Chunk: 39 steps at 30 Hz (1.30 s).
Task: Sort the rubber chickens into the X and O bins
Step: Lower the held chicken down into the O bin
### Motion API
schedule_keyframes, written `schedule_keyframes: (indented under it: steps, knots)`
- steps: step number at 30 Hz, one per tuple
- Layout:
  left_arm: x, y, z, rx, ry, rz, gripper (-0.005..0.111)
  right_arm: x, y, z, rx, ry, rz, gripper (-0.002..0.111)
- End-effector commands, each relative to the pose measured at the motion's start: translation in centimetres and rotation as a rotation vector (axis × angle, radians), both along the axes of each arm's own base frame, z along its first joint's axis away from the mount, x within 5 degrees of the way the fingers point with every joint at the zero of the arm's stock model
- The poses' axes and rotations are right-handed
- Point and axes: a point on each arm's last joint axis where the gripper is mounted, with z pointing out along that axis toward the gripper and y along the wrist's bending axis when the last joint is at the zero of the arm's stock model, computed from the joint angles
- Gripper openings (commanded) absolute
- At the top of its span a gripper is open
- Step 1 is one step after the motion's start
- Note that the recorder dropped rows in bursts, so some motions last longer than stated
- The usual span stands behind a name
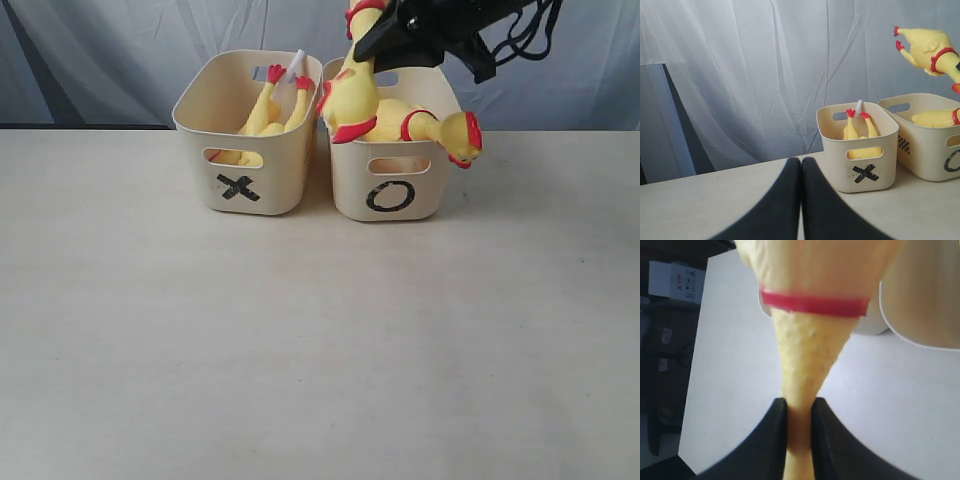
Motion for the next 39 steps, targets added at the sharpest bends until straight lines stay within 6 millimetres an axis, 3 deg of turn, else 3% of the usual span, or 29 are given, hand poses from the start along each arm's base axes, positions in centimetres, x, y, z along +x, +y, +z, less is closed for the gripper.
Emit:
schedule_keyframes:
  steps: [1, 10, 17, 31, 39]
  knots:
    - [0.0, 0.0, 0.0, -0.002, -0.01, -0.001, 0.0, 1.0, 0.3, -0.3, 0.024, 0.02, 0.051, -0.001]
    - [0.0, 0.0, 0.0, -0.002, -0.01, -0.001, 0.0, 2.8, 1.0, -2.0, 0.033, 0.141, 0.087, -0.001]
    - [0.0, 0.0, 0.0, -0.002, -0.01, -0.001, 0.0, 3.0, 0.7, -3.6, -0.037, 0.222, 0.058, -0.001]
    - [0.0, 0.0, 0.0, -0.002, -0.008, -0.001, 0.0, 3.1, 0.7, -4.1, -0.048, 0.232, 0.054, -0.001]
    - [0.0, 0.0, 0.0, -0.002, -0.008, -0.001, 0.0, 3.1, 1.2, -3.3, 0.048, 0.226, 0.06, -0.001]
